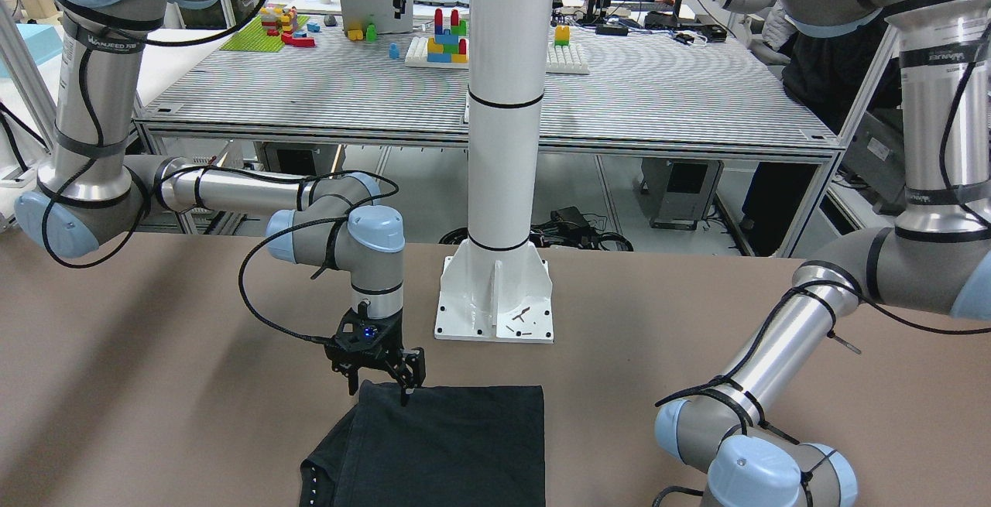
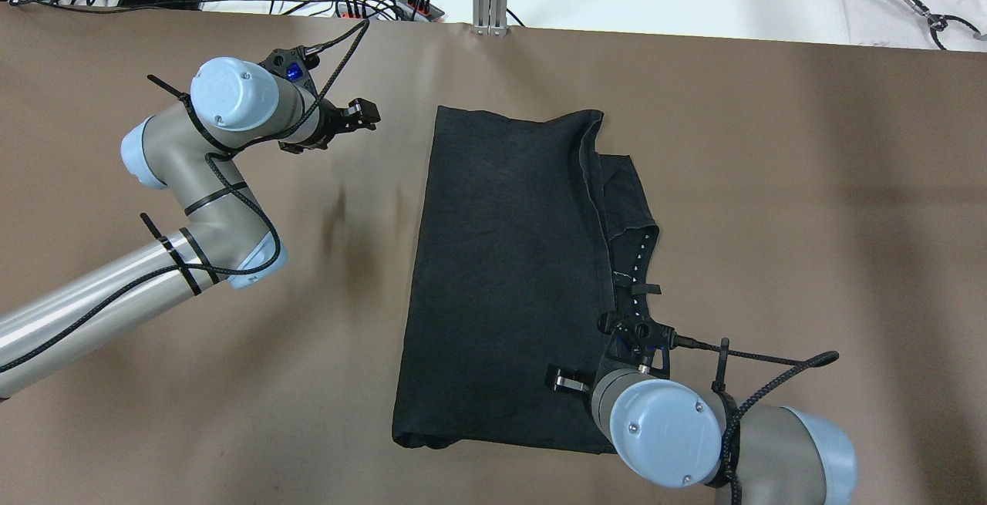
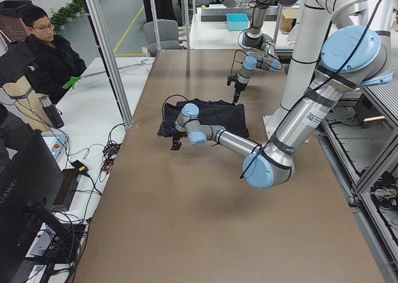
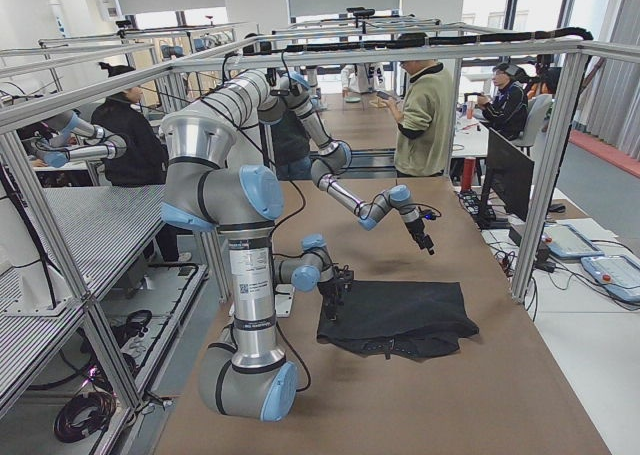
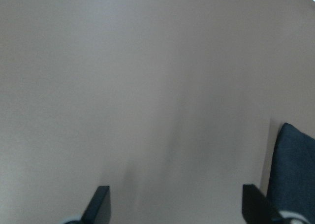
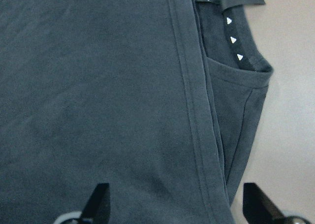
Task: Fold clothes
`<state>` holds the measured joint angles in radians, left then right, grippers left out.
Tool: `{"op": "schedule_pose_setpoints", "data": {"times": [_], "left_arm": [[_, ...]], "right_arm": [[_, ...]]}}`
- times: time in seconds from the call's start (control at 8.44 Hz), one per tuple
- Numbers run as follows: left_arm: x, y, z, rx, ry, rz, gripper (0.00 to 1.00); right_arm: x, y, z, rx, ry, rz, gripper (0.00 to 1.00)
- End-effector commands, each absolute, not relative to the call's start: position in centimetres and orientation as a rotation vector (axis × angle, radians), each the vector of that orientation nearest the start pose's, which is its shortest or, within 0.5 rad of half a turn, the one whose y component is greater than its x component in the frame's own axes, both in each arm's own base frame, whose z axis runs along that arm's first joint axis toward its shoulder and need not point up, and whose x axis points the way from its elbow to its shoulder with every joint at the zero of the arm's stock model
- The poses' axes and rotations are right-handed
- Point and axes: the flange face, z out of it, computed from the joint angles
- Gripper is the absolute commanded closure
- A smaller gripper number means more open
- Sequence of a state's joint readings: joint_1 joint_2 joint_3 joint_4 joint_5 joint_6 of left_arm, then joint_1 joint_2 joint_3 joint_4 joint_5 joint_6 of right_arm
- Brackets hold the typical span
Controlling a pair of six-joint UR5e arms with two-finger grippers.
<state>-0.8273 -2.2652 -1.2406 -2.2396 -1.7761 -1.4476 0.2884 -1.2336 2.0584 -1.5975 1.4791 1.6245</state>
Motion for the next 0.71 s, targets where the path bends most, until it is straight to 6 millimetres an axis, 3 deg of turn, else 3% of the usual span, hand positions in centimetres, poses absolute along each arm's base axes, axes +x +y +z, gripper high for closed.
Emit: {"op": "schedule_pose_setpoints", "data": {"times": [0.0,0.12,0.36,0.59], "left_arm": [[44.0,-64.6,31.3,0.311,1.013,-0.533,0.06],[44.1,-64.6,31.2,0.312,1.015,-0.533,0.06],[44.1,-64.6,31.1,0.314,1.016,-0.534,0.06],[43.9,-64.7,31.0,0.328,1.011,-0.541,0.06]], "right_arm": [[-48.7,-29.3,27.4,0.051,-0.839,0.789,0.06],[-49.1,-28.4,27.7,0.002,-0.863,0.877,0.06],[-50.9,-26.0,28.6,0.012,-0.866,0.887,0.05],[-51.5,-26.1,29.5,0.000,-0.848,0.933,0.15]]}}
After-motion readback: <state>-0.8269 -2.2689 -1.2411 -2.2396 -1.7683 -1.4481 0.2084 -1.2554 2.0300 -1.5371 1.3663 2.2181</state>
